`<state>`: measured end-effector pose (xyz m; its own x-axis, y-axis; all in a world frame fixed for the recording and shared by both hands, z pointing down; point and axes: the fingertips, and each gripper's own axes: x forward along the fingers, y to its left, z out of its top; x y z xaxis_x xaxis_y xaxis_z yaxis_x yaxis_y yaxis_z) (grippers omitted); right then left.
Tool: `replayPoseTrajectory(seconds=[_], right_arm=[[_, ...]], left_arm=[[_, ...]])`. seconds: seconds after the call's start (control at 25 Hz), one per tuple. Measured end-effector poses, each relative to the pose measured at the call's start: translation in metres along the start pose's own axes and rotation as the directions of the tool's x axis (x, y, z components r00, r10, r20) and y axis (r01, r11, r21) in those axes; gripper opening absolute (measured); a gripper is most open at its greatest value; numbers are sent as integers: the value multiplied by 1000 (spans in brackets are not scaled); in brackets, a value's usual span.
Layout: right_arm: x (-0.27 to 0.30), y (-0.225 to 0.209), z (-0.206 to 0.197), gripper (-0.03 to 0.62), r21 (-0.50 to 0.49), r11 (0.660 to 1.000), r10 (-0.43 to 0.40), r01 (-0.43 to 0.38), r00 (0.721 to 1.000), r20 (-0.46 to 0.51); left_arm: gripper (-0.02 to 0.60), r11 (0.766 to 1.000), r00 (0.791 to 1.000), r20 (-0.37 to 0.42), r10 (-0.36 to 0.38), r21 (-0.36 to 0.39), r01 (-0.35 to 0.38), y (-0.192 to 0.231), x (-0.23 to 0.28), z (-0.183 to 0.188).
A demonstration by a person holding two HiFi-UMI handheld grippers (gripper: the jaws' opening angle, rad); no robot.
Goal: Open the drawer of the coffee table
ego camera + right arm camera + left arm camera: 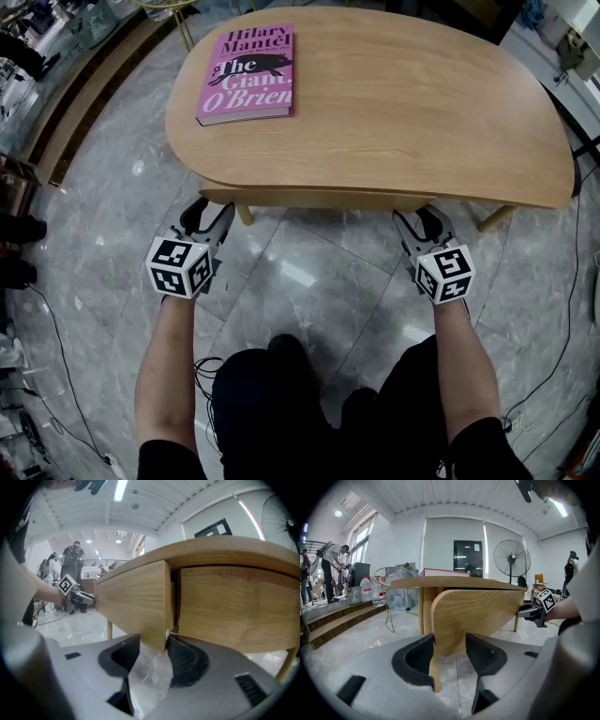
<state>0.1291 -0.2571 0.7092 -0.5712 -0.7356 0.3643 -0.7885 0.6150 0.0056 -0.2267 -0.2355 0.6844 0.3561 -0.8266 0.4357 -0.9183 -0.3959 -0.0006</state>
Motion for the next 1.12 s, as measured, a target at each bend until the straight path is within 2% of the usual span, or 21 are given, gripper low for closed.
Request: replayPoseTrajectory(seconds=[0.52,0.72,0.84,0.96,1.12], right_arm=[[-31,23,-12,183,25,999,44,-42,996,-76],[-39,22,-1,190,40,997,71,-68,995,-70],[-47,19,20,199,-2,995,96,-97,995,-35],[-55,21,46,198,-68,989,128,-128,992,-7],[-58,24,61,187,-143,976,160,-164,986,-44]], left_arm=[[196,1000,1000,8,-6,-30,7,-15,-32,-15],[229,997,999,-29,-20,71,22,-18,-37,-13],[244,993,999,-20,-25,115,27,-17,-40,5],[262,981,998,-48,-36,187,44,-20,-40,16],[275,977,996,-66,-65,201,77,-24,-41,23]])
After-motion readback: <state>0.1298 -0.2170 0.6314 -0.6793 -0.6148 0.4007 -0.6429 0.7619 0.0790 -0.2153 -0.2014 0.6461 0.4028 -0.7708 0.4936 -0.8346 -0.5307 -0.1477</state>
